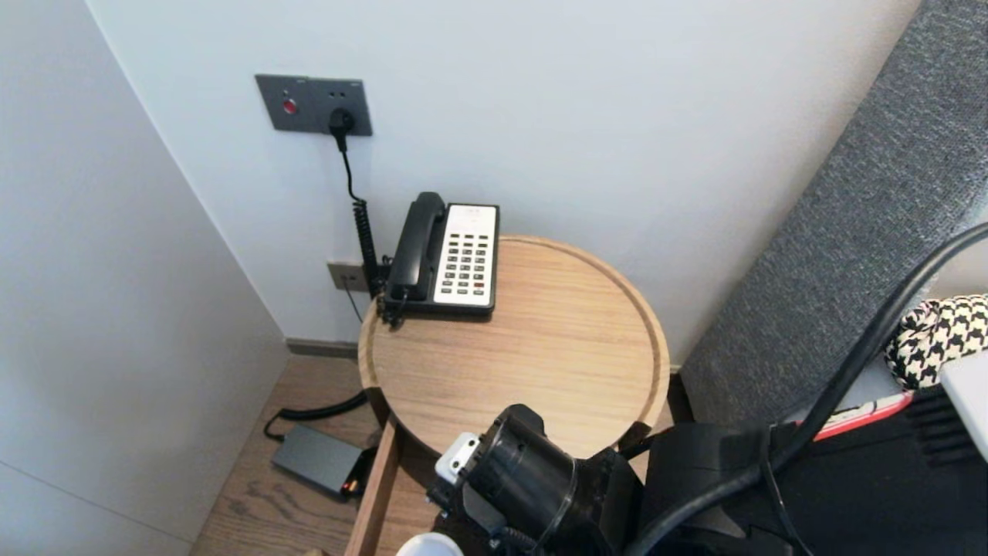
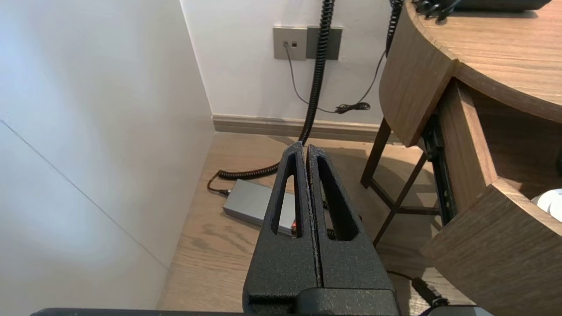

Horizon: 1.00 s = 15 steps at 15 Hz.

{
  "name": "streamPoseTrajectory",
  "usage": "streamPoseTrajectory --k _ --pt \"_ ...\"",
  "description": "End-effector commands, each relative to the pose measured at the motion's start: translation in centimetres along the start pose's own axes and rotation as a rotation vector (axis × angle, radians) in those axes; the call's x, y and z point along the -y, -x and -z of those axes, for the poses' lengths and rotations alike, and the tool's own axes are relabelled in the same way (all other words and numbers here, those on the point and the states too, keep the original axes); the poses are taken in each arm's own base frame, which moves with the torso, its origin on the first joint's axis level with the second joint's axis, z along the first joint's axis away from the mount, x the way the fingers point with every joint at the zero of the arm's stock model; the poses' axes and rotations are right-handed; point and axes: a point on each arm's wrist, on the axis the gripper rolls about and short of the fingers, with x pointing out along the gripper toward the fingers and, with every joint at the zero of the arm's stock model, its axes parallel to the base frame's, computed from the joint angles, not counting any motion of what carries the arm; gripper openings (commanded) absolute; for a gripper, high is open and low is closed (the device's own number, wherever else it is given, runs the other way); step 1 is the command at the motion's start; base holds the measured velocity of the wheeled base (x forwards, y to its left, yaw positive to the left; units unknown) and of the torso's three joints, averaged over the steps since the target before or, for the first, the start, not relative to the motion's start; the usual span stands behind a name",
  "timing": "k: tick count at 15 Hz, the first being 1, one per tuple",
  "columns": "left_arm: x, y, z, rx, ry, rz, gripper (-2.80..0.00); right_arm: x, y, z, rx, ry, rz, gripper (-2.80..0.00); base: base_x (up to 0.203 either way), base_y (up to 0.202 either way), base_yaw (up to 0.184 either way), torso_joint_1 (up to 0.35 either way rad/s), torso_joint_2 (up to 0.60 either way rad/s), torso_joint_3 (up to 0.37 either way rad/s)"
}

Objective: Take the remote control out of the drawer one by one and place them on the table

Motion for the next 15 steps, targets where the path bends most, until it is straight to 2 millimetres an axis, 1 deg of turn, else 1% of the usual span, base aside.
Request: streamPoseTrajectory --k 1,4,8,12,15 --pt "0.0 -0.1 0.3 -0.008 -0.001 -0.001 -2.8 0.2 0.4 -0.2 -0.023 -0.001 -0.014 -2.8 0.0 0.0 0.0 0.0 0.0 0.0" --pt "0.0 -0.1 0.3 -0.008 -0.001 -0.001 -2.8 0.7 0.9 0.1 -0.079 0.003 -0.017 -2.8 0.0 0.0 0.0 0.0 0.0 0.0" --pt "0.0 -0.1 0.3 -0.008 -0.001 0.0 -2.8 1.1 1.5 0.3 -0.107 -0.006 -0.016 -2.8 0.0 0.0 0.0 0.0 0.0 0.0" --pt "0.0 -0.1 0.3 -0.008 0.0 0.001 -2.8 1.5 3.2 0.5 -0.104 -0.022 -0.019 -2.8 0.0 0.0 0.0 0.0 0.0 0.0" --pt "0.0 -0.1 0.3 -0.01 -0.001 -0.001 -2.8 1.8 5.0 0.9 -0.089 -0.039 -0.024 -2.8 0.0 0.0 0.0 0.0 0.0 0.0"
